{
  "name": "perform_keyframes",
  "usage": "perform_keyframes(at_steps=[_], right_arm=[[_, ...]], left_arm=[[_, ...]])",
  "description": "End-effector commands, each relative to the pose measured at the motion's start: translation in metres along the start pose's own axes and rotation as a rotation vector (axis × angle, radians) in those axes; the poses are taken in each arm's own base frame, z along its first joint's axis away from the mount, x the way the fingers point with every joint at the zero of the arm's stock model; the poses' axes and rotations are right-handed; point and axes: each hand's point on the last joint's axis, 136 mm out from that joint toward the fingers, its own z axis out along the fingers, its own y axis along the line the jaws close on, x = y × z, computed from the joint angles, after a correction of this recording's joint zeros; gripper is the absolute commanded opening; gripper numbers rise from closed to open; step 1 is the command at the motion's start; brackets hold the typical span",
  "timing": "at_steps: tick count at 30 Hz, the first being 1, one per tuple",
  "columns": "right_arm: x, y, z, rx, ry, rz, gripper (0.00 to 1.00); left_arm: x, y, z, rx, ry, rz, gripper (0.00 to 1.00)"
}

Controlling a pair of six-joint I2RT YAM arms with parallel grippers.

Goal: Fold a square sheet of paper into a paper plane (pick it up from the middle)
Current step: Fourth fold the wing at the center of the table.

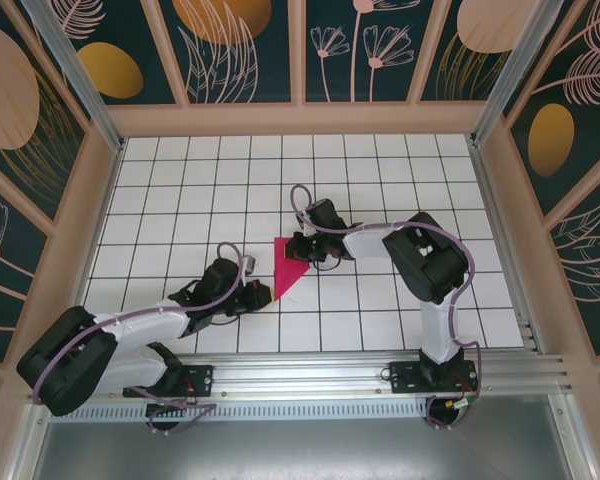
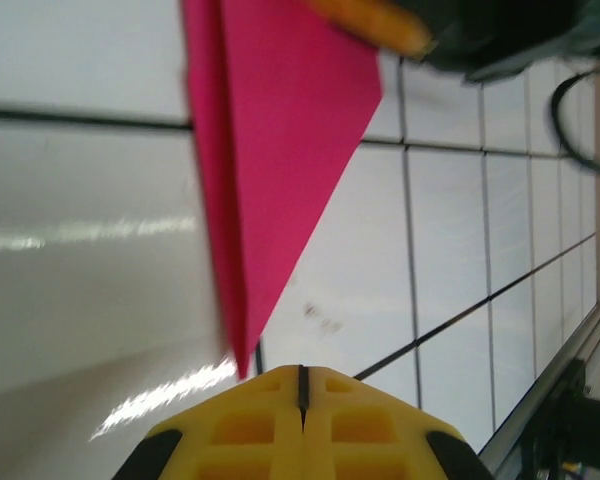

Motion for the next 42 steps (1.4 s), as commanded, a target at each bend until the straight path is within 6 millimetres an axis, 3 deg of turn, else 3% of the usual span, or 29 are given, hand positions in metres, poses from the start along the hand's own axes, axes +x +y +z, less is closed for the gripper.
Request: perform_keyframes(at_steps=[1, 4, 9, 15, 19, 22, 25, 27, 30, 37, 42], right_arm=[[0.033, -0.057, 0.019, 0.194, 0.077, 0.043, 0.06], [0.032, -0.056, 0.020, 0.191, 0.077, 0.043, 0.06], [0.032, -0.056, 0.019, 0.192, 0.078, 0.040, 0.06], [0.029, -0.052, 0.018, 0.183, 0.076, 0.036, 0.06], [0.022, -0.037, 0.013, 0.140, 0.062, 0.029, 0.07], [-0.001, -0.011, -0.005, 0.089, 0.005, 0.006, 0.09], [-0.024, 0.009, -0.030, 0.083, -0.068, -0.029, 0.11], [-0.028, 0.015, -0.042, 0.082, -0.090, -0.043, 0.11], [-0.013, 0.018, -0.042, 0.060, -0.059, -0.042, 0.11], [0.035, 0.017, -0.016, 0.044, 0.035, -0.027, 0.09], [0.050, 0.013, 0.000, 0.042, 0.080, -0.029, 0.08]], left_arm=[[-0.027, -0.022, 0.002, 0.014, -0.074, 0.056, 0.05], [-0.038, -0.036, 0.015, 0.041, -0.069, 0.080, 0.05], [-0.040, -0.026, 0.039, 0.001, -0.042, 0.082, 0.02], [-0.024, 0.014, 0.050, -0.108, -0.011, 0.041, 0.01], [0.000, 0.035, 0.054, -0.141, 0.079, 0.031, 0.00], [0.019, 0.062, 0.051, -0.221, 0.132, 0.020, 0.00], [0.030, 0.075, 0.045, -0.250, 0.144, 0.011, 0.00], [0.032, 0.079, 0.043, -0.262, 0.145, 0.012, 0.00], [0.031, 0.078, 0.042, -0.254, 0.137, 0.010, 0.00], [0.025, 0.070, 0.047, -0.234, 0.129, 0.013, 0.00], [0.024, 0.069, 0.048, -0.231, 0.129, 0.013, 0.00]])
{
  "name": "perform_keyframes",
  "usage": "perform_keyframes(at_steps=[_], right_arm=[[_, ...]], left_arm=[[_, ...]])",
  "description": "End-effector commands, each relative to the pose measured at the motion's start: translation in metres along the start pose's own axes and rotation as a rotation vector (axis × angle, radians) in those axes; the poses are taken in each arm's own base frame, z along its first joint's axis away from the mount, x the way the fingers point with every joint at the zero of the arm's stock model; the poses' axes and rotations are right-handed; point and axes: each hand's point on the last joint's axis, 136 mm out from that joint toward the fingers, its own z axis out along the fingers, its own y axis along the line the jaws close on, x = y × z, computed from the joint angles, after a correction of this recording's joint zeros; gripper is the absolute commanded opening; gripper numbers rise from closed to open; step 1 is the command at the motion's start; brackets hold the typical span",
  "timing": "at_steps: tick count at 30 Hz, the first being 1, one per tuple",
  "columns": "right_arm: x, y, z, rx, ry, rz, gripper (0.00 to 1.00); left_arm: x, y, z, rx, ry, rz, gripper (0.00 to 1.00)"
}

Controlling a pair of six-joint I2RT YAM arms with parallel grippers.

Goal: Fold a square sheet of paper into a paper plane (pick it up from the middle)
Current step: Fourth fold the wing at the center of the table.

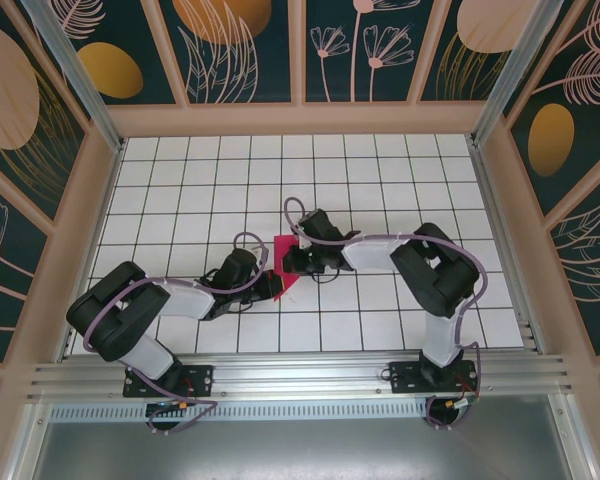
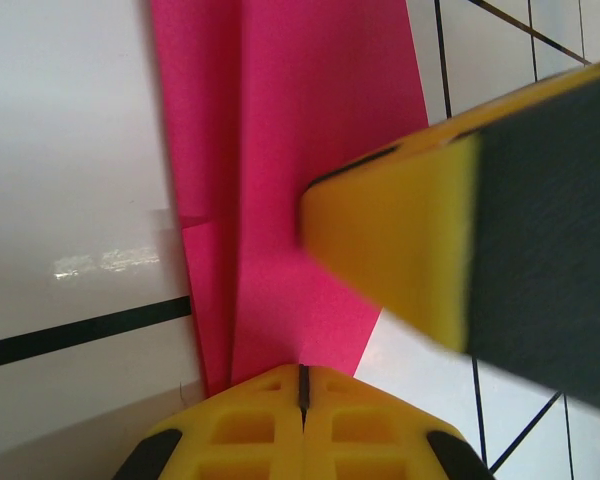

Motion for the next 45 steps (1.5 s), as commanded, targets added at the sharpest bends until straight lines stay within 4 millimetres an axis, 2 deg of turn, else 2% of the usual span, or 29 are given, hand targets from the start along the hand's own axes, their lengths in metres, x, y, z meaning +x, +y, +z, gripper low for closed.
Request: perform_keyframes(at_steps=[1, 4, 7, 11, 15, 22, 30, 32, 36, 39, 45], right_arm=[[0.007, -0.009, 0.013, 0.017, 0.022, 0.020, 0.08], [0.002, -0.029, 0.018, 0.113, 0.006, 0.032, 0.07], [-0.009, -0.038, 0.015, 0.175, -0.029, 0.021, 0.07], [-0.029, -0.049, 0.009, 0.165, -0.078, 0.050, 0.07], [-0.054, -0.050, 0.002, 0.121, -0.119, 0.059, 0.08], [-0.086, -0.065, 0.002, 0.127, -0.132, 0.072, 0.09], [-0.118, -0.088, -0.001, 0.181, -0.160, 0.074, 0.10], [-0.133, -0.095, -0.013, 0.182, -0.184, 0.082, 0.10], [-0.150, -0.078, -0.036, 0.149, -0.232, 0.051, 0.12], [-0.155, -0.074, -0.047, 0.137, -0.248, 0.050, 0.12], [-0.143, -0.060, -0.058, 0.097, -0.257, 0.049, 0.13]], left_arm=[[0.042, 0.049, -0.001, -0.169, 0.141, -0.036, 0.00], [0.044, 0.051, -0.001, -0.177, 0.149, -0.037, 0.00], [0.047, 0.053, -0.002, -0.183, 0.156, -0.039, 0.00], [0.053, 0.060, -0.005, -0.200, 0.166, -0.043, 0.00], [0.059, 0.066, -0.007, -0.214, 0.177, -0.046, 0.00], [0.061, 0.070, -0.010, -0.231, 0.181, -0.040, 0.00], [0.053, 0.065, -0.015, -0.224, 0.149, -0.021, 0.00], [0.052, 0.063, -0.015, -0.217, 0.148, -0.015, 0.00], [0.051, 0.058, -0.016, -0.201, 0.147, -0.002, 0.00], [0.049, 0.056, -0.015, -0.198, 0.147, 0.010, 0.00], [0.035, 0.035, -0.020, -0.147, 0.115, 0.033, 0.00]])
